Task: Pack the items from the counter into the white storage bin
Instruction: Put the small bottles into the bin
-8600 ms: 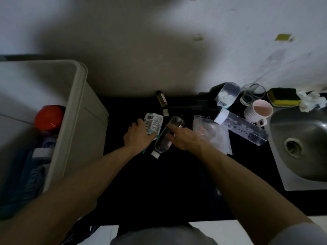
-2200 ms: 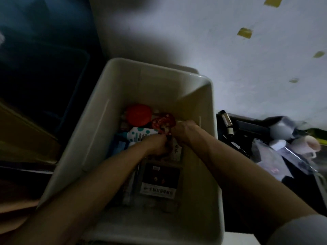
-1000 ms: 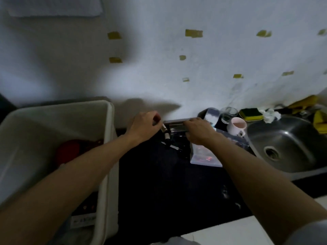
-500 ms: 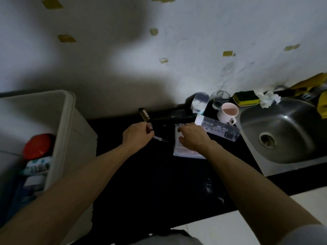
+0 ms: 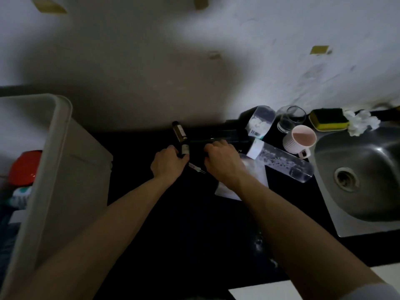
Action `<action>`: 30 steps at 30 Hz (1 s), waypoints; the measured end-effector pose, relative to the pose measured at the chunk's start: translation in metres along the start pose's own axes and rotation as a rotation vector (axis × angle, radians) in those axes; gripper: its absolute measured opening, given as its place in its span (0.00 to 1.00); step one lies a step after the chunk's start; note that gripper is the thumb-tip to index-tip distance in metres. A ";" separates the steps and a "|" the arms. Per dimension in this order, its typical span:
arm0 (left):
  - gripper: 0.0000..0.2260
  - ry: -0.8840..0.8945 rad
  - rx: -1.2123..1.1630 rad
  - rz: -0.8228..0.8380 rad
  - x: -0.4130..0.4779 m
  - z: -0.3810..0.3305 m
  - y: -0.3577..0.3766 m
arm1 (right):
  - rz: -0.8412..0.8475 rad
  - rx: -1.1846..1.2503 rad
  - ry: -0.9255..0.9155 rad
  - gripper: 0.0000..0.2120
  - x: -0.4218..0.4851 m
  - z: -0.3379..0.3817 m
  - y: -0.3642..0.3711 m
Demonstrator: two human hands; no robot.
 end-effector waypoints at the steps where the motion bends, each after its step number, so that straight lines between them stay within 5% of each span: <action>1: 0.20 -0.019 -0.014 -0.001 0.003 0.000 0.003 | -0.014 -0.002 0.005 0.13 0.007 0.001 -0.001; 18: 0.25 -0.238 -0.193 0.156 0.027 0.042 0.001 | 0.018 0.045 0.124 0.19 0.113 0.043 0.033; 25: 0.16 -0.267 -0.290 0.096 0.015 0.084 -0.033 | 0.114 0.079 0.310 0.19 0.133 0.046 0.054; 30: 0.24 -0.297 -0.342 0.056 0.013 0.085 -0.046 | 0.055 0.167 0.296 0.17 0.127 0.055 0.049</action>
Point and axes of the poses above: each hand's wrist, its own x-axis towards the middle knuckle, its own y-axis out of the palm, z = x × y, the point moved 1 cm from there along x, towards the middle knuckle, and after that the axes turned 3 degrees about -y, right-handed, at the moved point
